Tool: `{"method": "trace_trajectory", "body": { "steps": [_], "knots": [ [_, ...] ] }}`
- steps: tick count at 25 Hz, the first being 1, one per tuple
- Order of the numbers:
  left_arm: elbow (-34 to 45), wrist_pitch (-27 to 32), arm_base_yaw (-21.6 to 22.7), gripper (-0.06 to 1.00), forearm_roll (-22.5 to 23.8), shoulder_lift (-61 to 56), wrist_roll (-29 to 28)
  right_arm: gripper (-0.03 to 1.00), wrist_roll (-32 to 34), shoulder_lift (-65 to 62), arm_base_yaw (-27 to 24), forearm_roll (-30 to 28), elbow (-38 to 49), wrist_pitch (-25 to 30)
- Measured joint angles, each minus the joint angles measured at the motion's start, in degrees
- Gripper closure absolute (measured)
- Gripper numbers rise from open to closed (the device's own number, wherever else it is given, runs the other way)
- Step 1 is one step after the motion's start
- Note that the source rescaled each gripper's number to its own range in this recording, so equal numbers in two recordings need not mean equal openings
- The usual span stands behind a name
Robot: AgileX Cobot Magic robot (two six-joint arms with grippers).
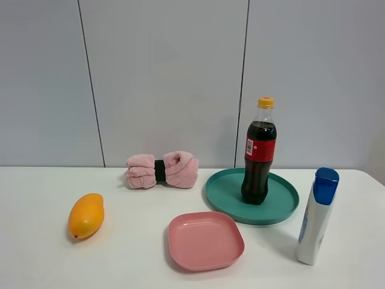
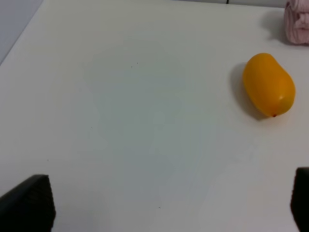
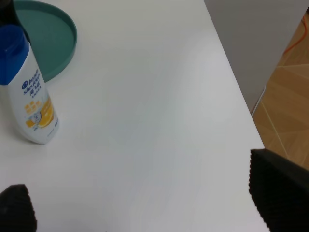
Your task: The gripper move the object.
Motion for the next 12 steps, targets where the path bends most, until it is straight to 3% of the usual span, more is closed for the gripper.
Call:
{"method": "trace_trajectory", "body": {
  "steps": [12],
  "knots": [
    [0.0,0.0,0.0,-0.06,0.05,0.0,0.0,-0.03,0.0,0.0,0.0,0.0,0.0,0.0]
  ]
}}
